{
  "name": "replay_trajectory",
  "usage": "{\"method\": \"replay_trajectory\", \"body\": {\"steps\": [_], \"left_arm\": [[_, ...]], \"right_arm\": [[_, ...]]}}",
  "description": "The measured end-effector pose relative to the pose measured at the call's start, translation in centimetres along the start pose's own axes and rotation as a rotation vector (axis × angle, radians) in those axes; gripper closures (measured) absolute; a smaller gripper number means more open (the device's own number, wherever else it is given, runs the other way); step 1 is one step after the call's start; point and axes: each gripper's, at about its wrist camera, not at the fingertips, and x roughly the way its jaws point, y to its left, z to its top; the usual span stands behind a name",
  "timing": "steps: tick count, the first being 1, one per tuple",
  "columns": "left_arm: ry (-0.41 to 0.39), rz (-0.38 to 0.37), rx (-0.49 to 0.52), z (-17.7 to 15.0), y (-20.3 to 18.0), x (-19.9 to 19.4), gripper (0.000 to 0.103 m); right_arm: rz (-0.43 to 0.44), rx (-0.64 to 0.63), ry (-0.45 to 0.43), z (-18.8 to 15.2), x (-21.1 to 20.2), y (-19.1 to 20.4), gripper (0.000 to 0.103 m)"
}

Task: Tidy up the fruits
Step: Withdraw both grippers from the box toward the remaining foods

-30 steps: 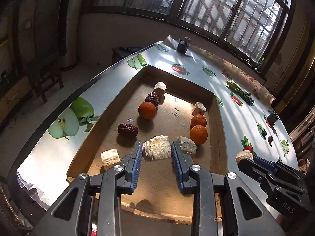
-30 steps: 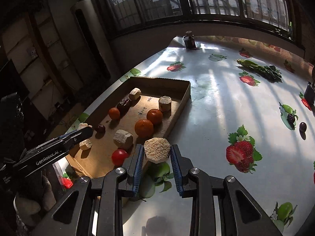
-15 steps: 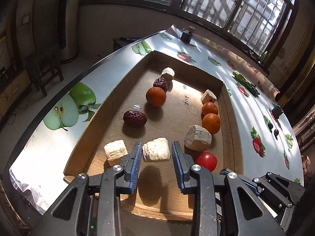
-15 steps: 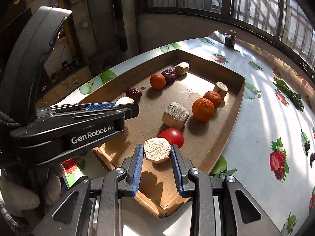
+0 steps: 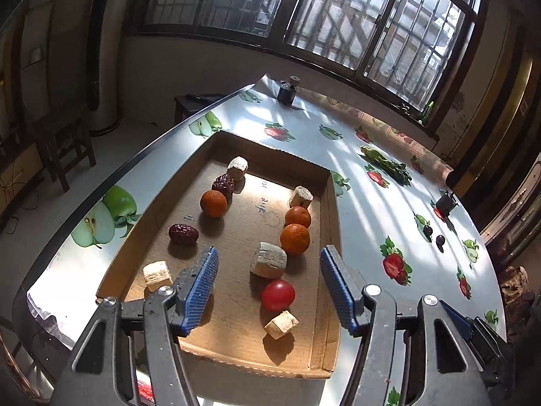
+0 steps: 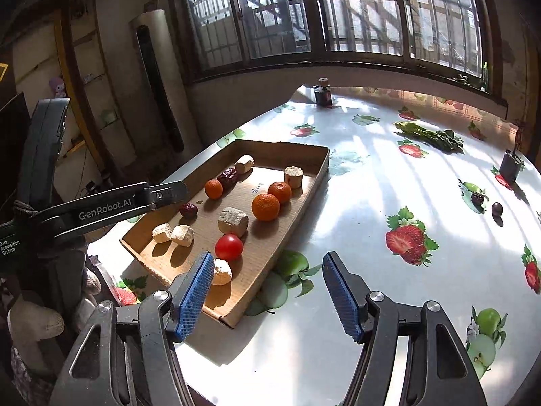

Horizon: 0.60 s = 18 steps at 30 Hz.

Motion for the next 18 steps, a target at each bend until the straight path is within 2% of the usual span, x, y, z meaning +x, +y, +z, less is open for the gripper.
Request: {"method": "replay_trajectory", "body": {"steps": [8,18], "left_arm": [[0.04,-0.079,0.068,-0.9,-5.1,0.9,0.04],[0.083,-0.078,0.119,-2.1,-7.5,1.8,0.038]], "right_arm": [[-0.103,0.176,-0.027,-0.3,-2.5,-6.3,0.032],[-0.099,0.263,-0.019,-1.5,-2.8,-9.1,0.032]]}}
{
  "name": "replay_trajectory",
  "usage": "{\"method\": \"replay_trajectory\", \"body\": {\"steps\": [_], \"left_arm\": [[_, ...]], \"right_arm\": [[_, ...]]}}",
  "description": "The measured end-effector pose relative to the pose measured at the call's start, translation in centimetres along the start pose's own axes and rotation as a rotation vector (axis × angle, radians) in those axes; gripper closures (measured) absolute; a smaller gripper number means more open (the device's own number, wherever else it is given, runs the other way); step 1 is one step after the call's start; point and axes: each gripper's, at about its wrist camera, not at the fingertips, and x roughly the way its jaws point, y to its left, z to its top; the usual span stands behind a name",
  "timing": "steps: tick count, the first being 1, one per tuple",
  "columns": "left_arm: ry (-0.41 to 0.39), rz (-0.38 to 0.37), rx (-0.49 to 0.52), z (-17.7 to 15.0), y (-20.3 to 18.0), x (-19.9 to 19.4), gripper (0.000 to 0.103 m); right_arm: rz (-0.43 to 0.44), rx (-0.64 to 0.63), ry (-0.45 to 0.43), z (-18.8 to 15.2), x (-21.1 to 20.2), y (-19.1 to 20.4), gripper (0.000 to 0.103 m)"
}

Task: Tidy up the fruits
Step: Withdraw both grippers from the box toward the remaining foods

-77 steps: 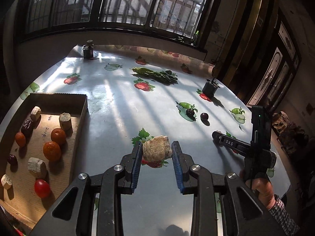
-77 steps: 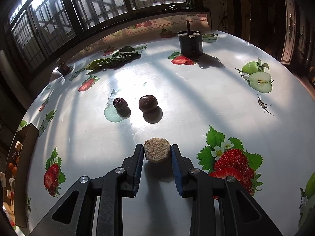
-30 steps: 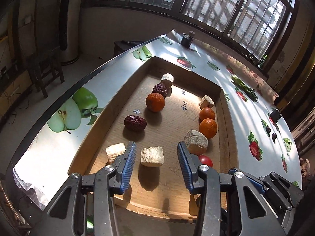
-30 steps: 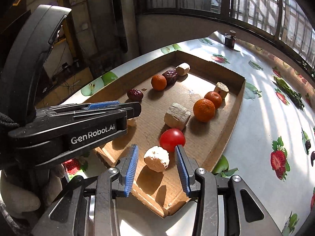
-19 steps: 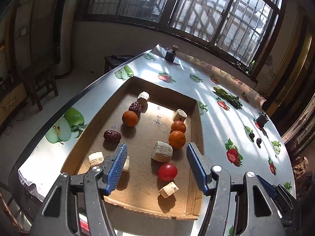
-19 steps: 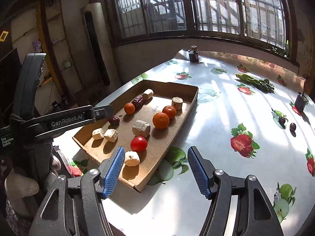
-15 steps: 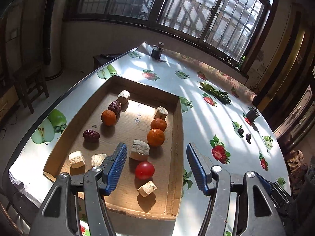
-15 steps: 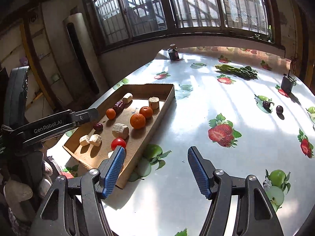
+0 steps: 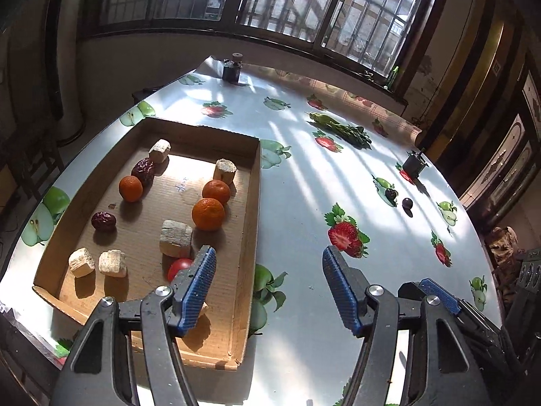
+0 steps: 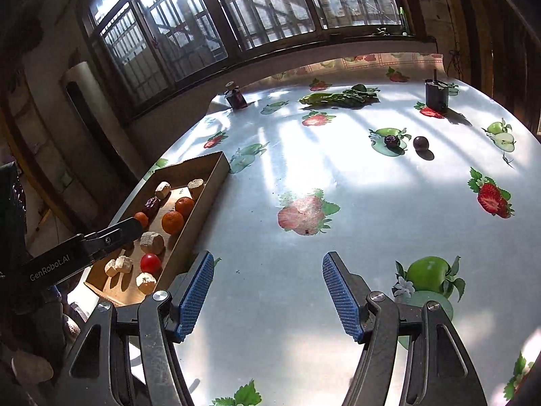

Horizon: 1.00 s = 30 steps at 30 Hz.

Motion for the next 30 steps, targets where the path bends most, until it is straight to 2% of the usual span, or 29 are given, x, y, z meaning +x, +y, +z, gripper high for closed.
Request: {"method": "replay_trajectory", "body": {"steps": [10,12,13,15,16,17,19,20,24,27,30], "left_arm": [[0.056,0.002,0.045,-0.3,-1.8,1.8,0.038],[0.059,-0.006,0.065,0.5,-2.3,1.6,0.038],[0.036,-0.013,0.065,1.3,-2.4,1.0,0.038],[-0.044,-0.016,0.069,2.9,-2.6,-1.0,0.038],[-0.084,-0.007,0.078,3.5,-2.8,-1.8,0.034],[-0.107,0.003,0.085,3.9,-3.1,-2.2,0.025],[-0.095,0.01,0.102,4.0,-3.8,-1.6,0.019],[-0.061,0.0,0.109,3.7,-4.1,-0.8,0.019],[0.059,-0.037,0.133,1.2,-5.3,2.3,0.019],[0.103,-0.033,0.129,0.3,-5.5,3.4,0.019],[0.102,-0.019,0.127,0.4,-5.6,3.7,0.019]], "right_arm": [[0.0,0.002,0.023,-0.2,0.7,-0.7,0.032],[-0.03,-0.022,0.022,1.2,0.3,-1.2,0.032],[-0.05,-0.027,-0.009,2.4,-0.5,-1.7,0.032],[-0.092,0.01,-0.126,5.9,-3.9,-3.7,0.032],[-0.094,0.036,-0.176,7.2,-5.7,-4.7,0.031],[-0.089,0.055,-0.215,8.2,-7.0,-5.6,0.022],[-0.099,0.071,-0.258,8.9,-8.4,-6.6,0.01],[-0.115,0.07,-0.25,8.6,-8.1,-6.8,0.009],[-0.184,0.011,-0.099,6.0,-3.9,-7.3,0.009],[-0.236,-0.016,-0.056,4.4,-3.2,-9.4,0.009],[-0.279,0.024,-0.051,4.7,-4.2,-12.8,0.009]]}}
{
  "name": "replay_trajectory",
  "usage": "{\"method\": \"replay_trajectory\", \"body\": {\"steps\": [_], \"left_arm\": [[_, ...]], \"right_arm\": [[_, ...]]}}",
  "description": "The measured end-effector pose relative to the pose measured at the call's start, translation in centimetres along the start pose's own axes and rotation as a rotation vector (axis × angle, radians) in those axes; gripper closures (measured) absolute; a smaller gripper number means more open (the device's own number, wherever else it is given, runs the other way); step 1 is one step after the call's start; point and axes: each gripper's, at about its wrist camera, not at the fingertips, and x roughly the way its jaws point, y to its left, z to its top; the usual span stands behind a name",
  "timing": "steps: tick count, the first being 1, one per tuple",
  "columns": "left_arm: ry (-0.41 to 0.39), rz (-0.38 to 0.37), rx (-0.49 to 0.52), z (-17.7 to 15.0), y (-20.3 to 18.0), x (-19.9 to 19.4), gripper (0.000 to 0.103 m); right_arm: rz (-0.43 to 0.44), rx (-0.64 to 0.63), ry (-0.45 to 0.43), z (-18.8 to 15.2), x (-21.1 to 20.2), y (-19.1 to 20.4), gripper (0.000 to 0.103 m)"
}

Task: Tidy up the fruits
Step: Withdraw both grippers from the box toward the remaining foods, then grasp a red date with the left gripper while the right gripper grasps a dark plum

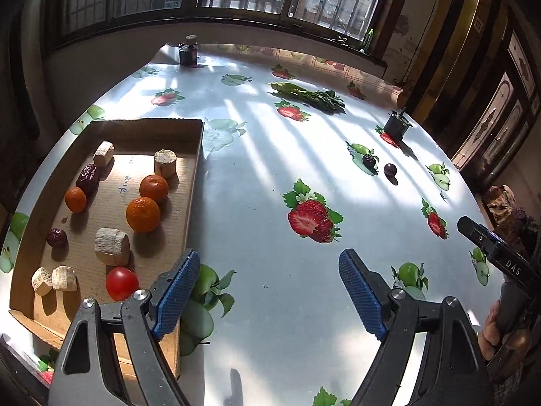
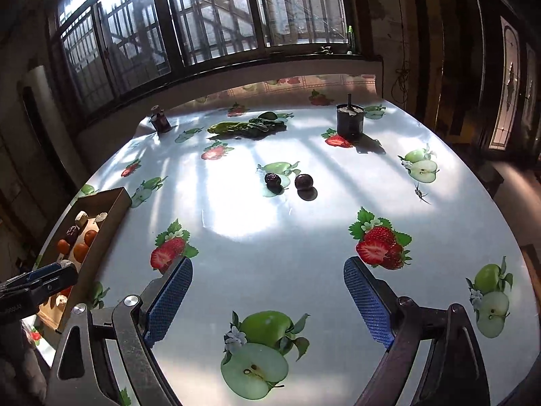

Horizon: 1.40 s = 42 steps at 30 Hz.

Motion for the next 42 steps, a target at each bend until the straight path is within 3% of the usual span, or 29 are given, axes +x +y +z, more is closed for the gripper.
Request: {"method": "replay_trajectory", "body": {"steps": [4,6,8,11,15,18,20,30,31,32,42], "left_arm": [[0.014,-0.007,-0.016,0.3,-0.3,1.0,0.019],[0.027,-0.02,-0.01,0.6,-0.9,1.6,0.019],[0.032,-0.037,-0.001,1.2,-1.8,2.0,0.019],[0.008,-0.061,0.009,2.8,-3.1,2.3,0.019],[-0.025,-0.098,0.013,6.0,-4.7,3.3,0.02],[-0.034,-0.112,0.007,8.5,-5.7,4.9,0.029],[-0.012,-0.141,0.001,10.0,-6.3,6.6,0.037],[0.156,-0.229,-0.081,12.9,-9.3,16.5,0.037],[0.167,-0.234,-0.081,12.9,-9.7,17.3,0.037],[0.177,-0.236,-0.079,13.0,-10.2,17.9,0.037],[0.223,-0.226,0.041,12.8,-15.9,22.7,0.04]], "right_arm": [[-0.04,0.039,0.023,2.0,0.8,-3.7,0.009],[-0.054,0.035,0.037,3.2,1.9,-4.4,0.015],[-0.037,0.03,0.074,4.4,3.7,-4.5,0.035],[0.017,0.083,0.136,6.1,7.6,-4.9,0.052],[0.042,0.142,0.18,7.4,12.7,-5.1,0.052],[0.044,0.169,0.177,7.7,15.2,-5.1,0.052],[0.048,0.177,0.176,7.7,16.2,-4.9,0.052],[0.064,0.13,0.141,7.8,17.9,-3.7,0.052],[0.077,0.122,0.145,7.8,17.9,-3.6,0.062],[0.089,0.115,0.157,7.7,18.0,-3.5,0.079],[0.077,0.245,0.16,7.2,16.2,-7.3,0.079]]}}
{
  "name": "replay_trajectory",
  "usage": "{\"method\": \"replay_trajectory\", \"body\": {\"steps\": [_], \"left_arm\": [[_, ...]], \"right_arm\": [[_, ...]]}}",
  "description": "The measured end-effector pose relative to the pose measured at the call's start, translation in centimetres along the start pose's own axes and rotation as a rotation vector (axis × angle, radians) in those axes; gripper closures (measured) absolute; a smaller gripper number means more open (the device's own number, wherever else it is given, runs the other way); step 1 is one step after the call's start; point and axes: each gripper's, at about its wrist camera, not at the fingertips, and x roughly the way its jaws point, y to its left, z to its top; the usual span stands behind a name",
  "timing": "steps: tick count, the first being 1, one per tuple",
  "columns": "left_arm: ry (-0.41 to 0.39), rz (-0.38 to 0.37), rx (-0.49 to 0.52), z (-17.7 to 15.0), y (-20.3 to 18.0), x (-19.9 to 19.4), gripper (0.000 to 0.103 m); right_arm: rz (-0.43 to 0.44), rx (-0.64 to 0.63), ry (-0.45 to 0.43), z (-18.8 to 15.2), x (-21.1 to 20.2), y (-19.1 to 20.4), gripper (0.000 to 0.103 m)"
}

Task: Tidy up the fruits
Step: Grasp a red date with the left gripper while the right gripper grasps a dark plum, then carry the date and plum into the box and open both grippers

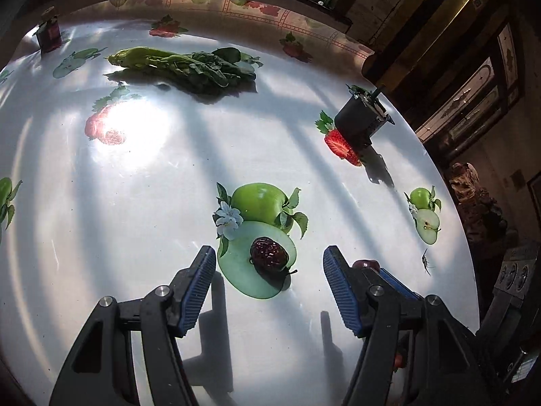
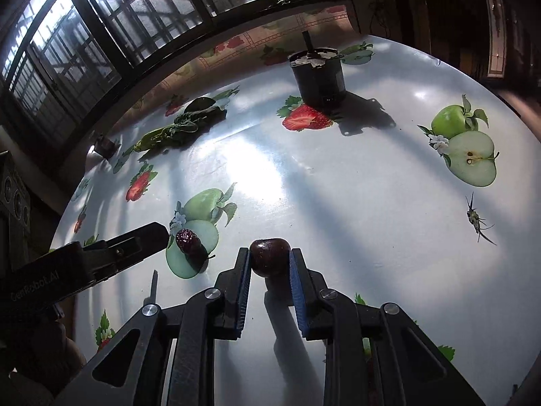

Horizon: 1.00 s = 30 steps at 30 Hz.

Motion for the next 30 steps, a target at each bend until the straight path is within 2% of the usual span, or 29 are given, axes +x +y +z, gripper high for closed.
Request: {"method": "replay_trajectory", "body": {"steps": [1,3,4,5,12,18,25,30], "left_arm": [[0.012,0.001,0.011,0.0,-0.3,0.6,0.048],[-0.012,0.04,0.062,-0.1,-1.2,1.0,0.05],[-0.016,0.051,0.081,-0.1,-1.6,1.1,0.057],[-0.014,0.064,0.095,-0.2,-1.9,1.3,0.078],[-0.024,0.086,0.092,-1.0,-1.9,0.7,0.078],[-0.052,0.072,0.075,-2.8,-1.0,-2.8,0.078],[-0.143,0.076,0.038,-7.1,2.5,-11.5,0.078],[-0.248,0.118,-0.1,-11.8,9.2,-19.6,0.078]], "right_arm": [[-0.004,0.003,-0.004,0.1,-0.1,-0.2,0.079],[-0.012,0.002,-0.012,0.3,-0.2,-0.5,0.079],[-0.012,0.006,-0.016,0.5,-0.3,-0.7,0.079],[-0.009,0.013,-0.018,0.5,-0.4,-0.9,0.079],[-0.005,0.054,-0.019,0.9,-0.5,-1.8,0.079],[0.003,0.048,-0.031,1.0,-0.9,-1.8,0.079],[0.023,-0.003,-0.063,0.5,-1.7,-0.2,0.079],[0.039,-0.081,-0.078,-0.6,-2.2,2.6,0.079]]}}
